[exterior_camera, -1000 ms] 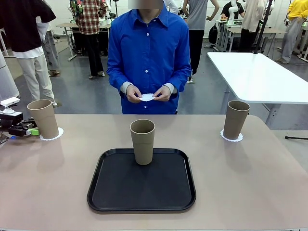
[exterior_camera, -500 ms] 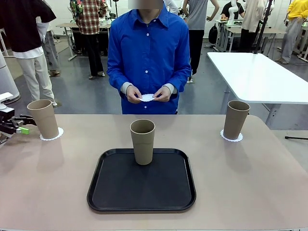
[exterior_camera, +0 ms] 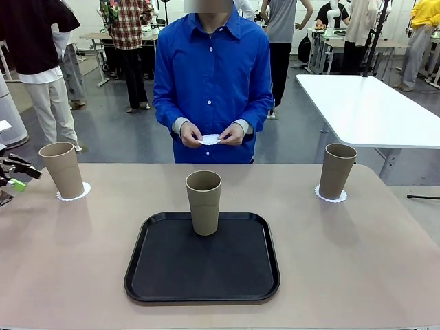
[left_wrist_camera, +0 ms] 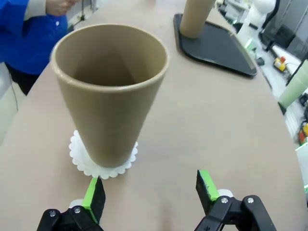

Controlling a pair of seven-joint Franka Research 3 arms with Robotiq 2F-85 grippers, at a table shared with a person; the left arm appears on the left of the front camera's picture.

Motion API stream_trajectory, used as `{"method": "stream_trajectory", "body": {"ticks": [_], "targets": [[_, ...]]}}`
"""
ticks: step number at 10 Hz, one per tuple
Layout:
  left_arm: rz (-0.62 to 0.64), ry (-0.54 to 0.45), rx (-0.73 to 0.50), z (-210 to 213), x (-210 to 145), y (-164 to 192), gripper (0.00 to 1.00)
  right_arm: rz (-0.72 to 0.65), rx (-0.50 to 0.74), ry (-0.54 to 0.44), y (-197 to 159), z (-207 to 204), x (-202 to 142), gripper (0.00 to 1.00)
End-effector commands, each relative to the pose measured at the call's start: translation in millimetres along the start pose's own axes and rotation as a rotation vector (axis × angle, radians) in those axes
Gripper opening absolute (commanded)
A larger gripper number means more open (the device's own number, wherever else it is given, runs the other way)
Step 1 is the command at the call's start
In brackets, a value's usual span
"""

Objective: Place coasters on the table and set cups on them.
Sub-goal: Take one Reusable plastic cup from the Flat Tray and place it on a coaster set by the human.

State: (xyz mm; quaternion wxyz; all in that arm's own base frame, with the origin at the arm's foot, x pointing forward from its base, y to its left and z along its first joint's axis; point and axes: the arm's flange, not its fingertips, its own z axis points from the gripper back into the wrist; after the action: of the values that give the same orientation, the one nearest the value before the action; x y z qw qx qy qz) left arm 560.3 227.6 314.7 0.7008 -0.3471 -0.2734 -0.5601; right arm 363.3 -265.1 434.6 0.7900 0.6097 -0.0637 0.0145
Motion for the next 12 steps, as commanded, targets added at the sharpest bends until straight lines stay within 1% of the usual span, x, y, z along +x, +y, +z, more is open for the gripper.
{"method": "stream_trajectory", "body": {"ticks": [1,4,5,7,9,11,12], "targets": [[0.005,0.138,0.119,-5,26,-41,1.00,-0.011,-0.004,-0.002,1,0,1,1.00],[-0.021,0.274,0.310,15,63,-73,1.00,-0.011,-0.004,-0.002,1,0,1,1.00],[-0.016,0.301,0.328,22,72,-81,1.00,-0.011,-0.004,-0.002,1,0,1,1.00],[0.031,0.377,0.325,30,88,-104,1.00,-0.011,-0.004,-0.002,1,0,1,1.00],[0.123,0.463,0.301,33,107,-129,1.00,-0.011,-0.004,-0.002,1,0,1,1.00],[0.155,0.541,0.280,30,114,-142,1.00,-0.011,-0.004,-0.002,1,0,1,1.00],[0.154,0.547,0.289,27,118,-147,1.00,-0.011,-0.004,-0.002,1,0,1,1.00]]}}
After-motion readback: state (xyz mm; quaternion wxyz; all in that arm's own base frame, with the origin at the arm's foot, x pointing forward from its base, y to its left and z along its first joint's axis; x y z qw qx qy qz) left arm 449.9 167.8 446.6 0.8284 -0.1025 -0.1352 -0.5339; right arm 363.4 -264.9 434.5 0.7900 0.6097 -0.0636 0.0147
